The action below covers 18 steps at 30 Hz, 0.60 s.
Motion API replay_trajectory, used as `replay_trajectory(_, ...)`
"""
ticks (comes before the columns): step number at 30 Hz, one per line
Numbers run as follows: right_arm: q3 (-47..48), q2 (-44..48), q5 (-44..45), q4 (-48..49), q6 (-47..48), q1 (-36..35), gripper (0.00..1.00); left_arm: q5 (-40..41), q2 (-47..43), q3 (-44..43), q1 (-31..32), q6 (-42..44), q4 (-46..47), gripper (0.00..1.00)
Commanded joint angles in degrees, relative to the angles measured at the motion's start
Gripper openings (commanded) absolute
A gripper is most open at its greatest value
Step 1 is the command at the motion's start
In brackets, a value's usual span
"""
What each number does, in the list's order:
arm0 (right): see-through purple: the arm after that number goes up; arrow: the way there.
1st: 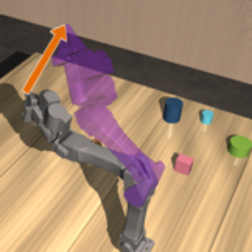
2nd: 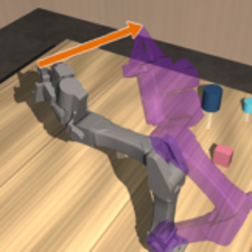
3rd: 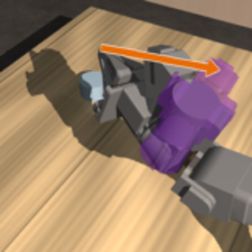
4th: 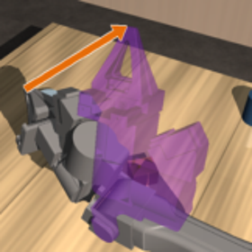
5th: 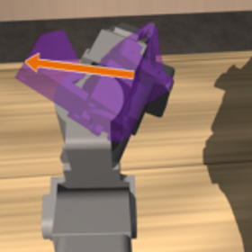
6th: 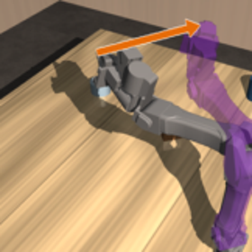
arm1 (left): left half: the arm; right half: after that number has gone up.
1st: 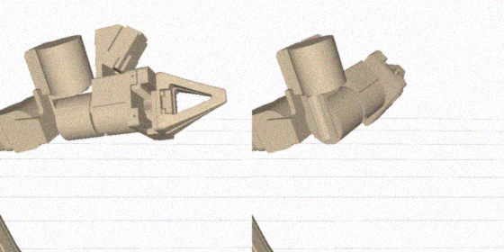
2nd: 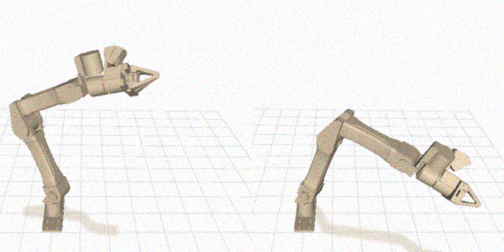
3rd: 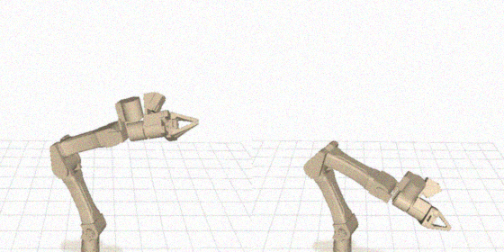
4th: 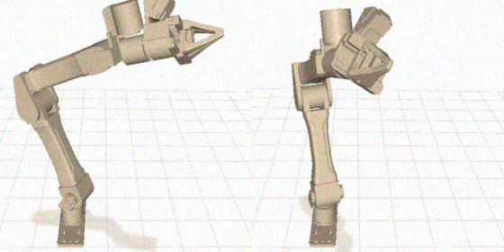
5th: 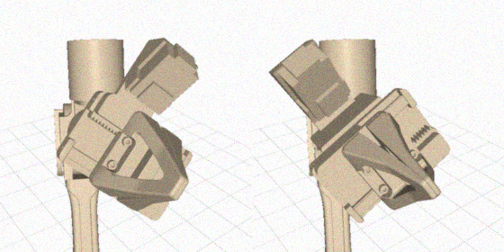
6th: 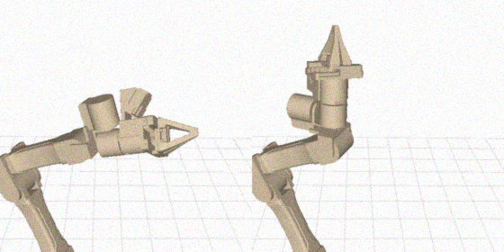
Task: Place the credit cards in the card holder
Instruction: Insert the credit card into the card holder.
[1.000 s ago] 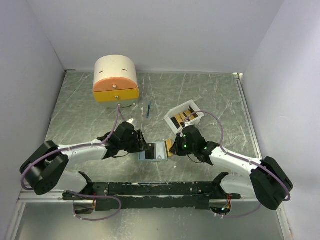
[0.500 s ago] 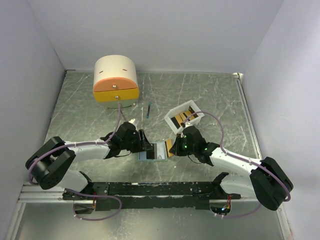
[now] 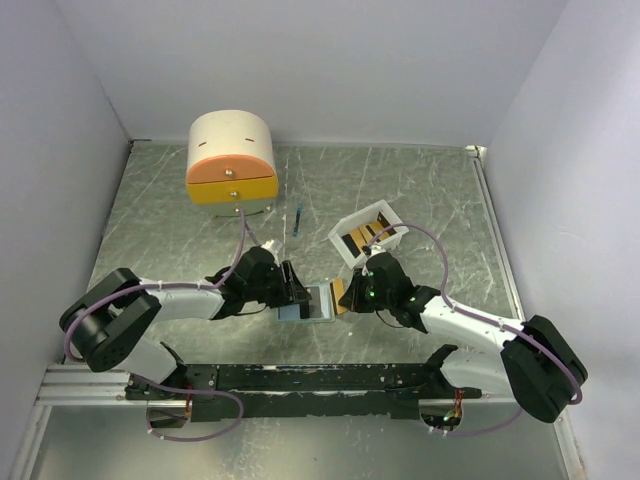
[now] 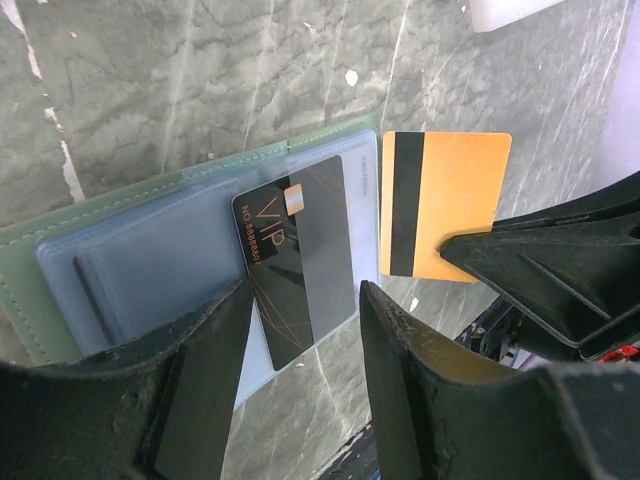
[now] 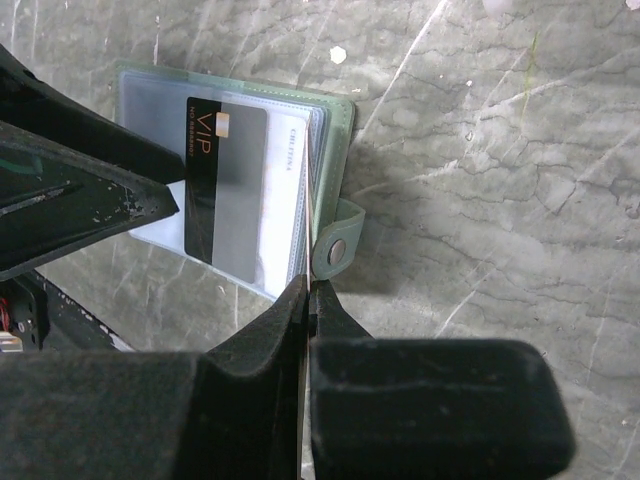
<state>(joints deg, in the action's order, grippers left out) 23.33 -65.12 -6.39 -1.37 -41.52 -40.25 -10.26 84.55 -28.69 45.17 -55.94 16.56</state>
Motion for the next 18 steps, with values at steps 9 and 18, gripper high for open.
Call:
replay_trajectory(9,-0.92,0.74,0.58,1.19,-0.14,-0.24,0.0,-3.28,4.47,-1.07,1.88,-1.65,5.14,0.59)
replay_trajectory(18,-0.84,0.02,0.67,1.59,-0.02,-0.19,0.0,-3.03,5.25,-3.39,3.27,-1.38,5.33,0.59)
